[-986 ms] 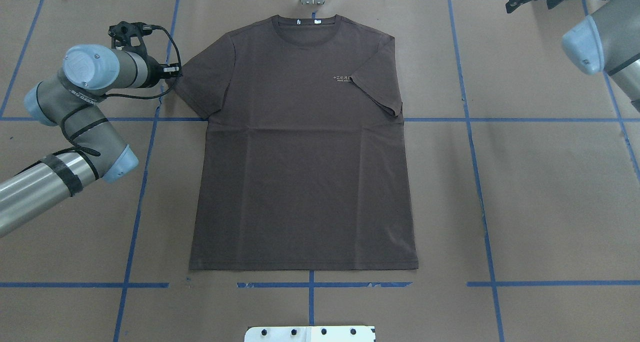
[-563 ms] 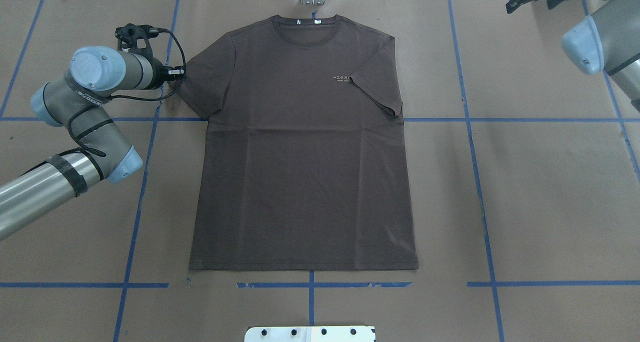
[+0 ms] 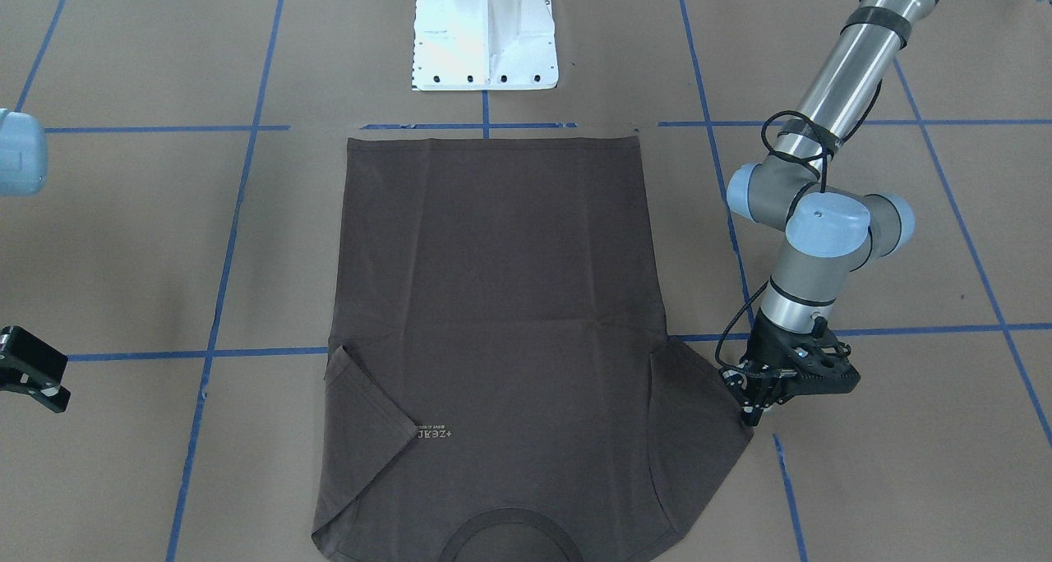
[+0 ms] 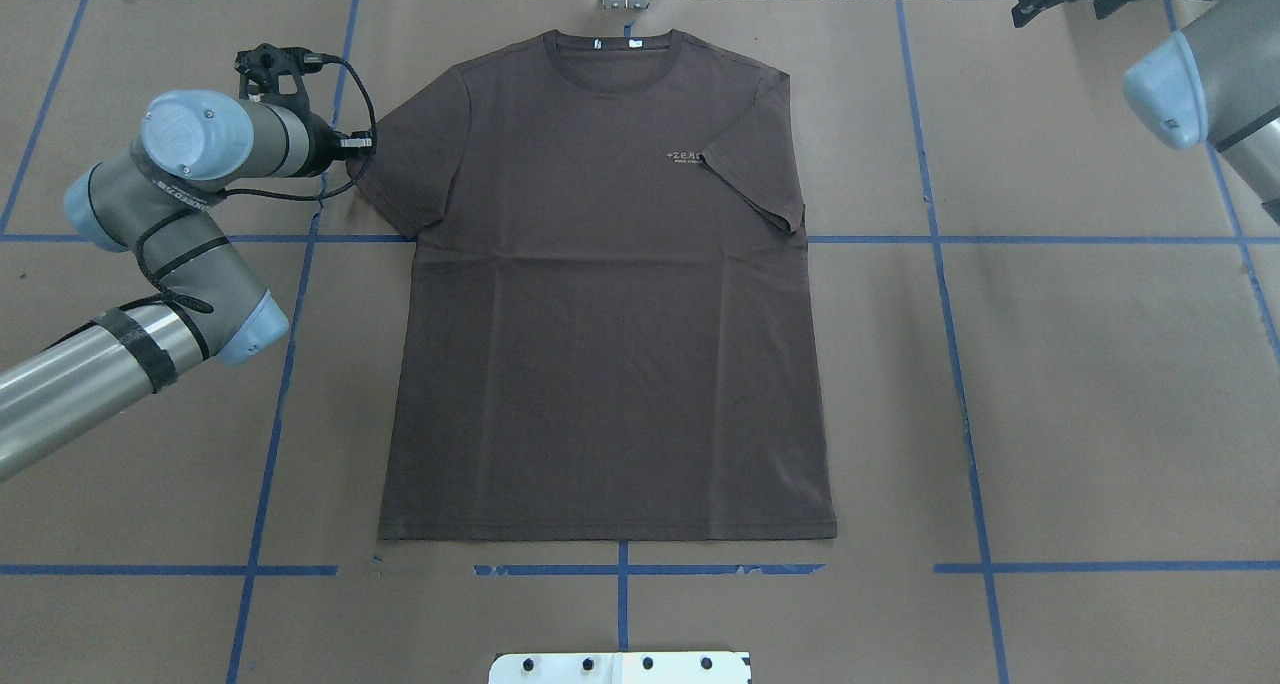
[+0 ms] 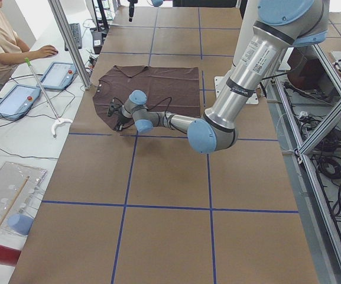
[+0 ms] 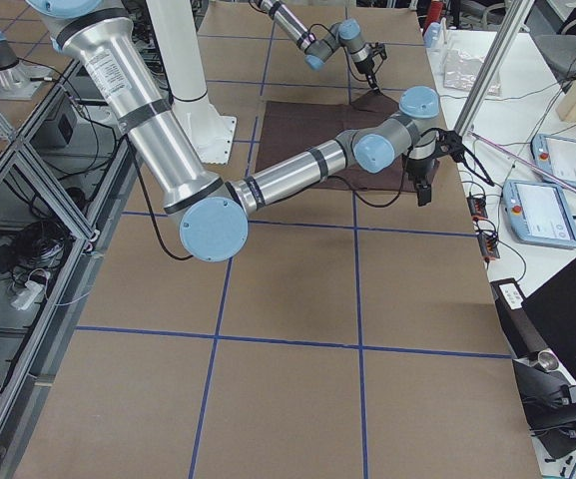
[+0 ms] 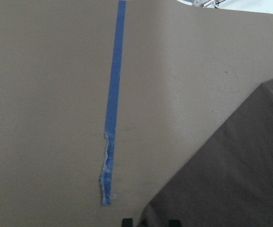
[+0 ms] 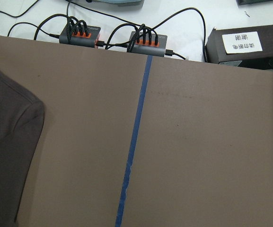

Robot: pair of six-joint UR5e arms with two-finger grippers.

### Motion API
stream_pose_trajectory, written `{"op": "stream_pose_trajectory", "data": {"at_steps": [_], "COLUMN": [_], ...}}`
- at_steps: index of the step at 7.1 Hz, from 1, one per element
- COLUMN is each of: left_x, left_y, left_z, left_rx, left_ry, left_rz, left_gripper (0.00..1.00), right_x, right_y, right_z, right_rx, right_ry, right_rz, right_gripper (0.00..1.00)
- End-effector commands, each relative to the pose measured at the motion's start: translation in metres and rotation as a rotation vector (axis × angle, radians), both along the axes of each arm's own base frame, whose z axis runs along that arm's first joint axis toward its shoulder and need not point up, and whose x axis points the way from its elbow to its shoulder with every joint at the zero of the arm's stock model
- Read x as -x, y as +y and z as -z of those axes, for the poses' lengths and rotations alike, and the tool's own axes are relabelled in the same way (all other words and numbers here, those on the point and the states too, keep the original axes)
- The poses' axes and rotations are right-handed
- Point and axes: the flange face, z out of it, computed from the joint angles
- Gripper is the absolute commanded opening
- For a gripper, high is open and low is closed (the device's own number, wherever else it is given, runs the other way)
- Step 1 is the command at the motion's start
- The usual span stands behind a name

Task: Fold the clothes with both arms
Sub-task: 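Fold the sleeve nearest the left gripper inward onto the shirt body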

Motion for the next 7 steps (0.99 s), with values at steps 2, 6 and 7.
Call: {"op": "stream_pose_trajectory", "data": {"at_steps": [2,6,7], "left_x": [-0.015,-0.098,-0.099], "left_y": [-0.014,-0.006,-0.007], "left_z": [0.088,0.157,0.156], "left_rx": [0.014,0.152,0.153], "left_ry": [0.016,0.036,0.034], "left_rz": [0.011,0.071,0.071], "left_gripper": [0.00,0.00,0.00], "right_x": [0.000,0.003,0.004], "right_y": [0.000,0.000,0.000], "right_z": [0.000,-0.001,-0.002], "right_rx": [0.004,0.010,0.011], "right_ry": [-0.001,-0.001,0.000], "right_rz": [-0.003,-0.005,-0.004], "right_gripper": [1.00,1.00,1.00]}}
